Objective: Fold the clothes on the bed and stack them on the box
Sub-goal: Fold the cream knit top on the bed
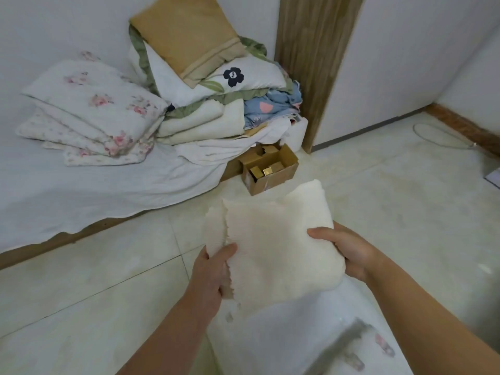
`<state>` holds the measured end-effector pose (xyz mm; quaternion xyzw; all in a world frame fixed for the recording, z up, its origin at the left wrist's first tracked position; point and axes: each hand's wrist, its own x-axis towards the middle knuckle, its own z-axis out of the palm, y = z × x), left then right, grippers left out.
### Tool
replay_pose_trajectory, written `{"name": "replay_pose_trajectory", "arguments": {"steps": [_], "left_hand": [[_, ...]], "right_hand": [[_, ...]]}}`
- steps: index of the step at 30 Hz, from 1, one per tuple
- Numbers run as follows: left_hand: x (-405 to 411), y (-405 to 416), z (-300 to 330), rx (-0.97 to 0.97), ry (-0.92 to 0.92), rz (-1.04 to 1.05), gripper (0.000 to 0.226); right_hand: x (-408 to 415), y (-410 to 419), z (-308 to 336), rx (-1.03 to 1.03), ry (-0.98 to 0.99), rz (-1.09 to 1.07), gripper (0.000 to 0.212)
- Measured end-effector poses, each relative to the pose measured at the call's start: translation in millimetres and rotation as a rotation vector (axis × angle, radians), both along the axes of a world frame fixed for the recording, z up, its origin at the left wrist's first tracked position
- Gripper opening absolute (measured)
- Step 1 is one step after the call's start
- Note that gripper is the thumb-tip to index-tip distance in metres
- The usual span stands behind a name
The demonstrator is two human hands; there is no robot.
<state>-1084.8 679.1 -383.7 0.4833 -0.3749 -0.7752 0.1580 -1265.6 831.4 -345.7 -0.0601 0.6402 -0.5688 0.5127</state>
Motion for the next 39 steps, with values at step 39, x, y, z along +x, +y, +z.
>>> {"name": "replay_pose_trajectory", "arguments": {"steps": [39], "left_hand": [[-18.7, 48.0, -262.8, -1.524, -0.727, -0.987, 0.058]], "right_hand": [[46.4, -24.3, -261.0, 0.831, 1.129, 0.703, 0.061]]}}
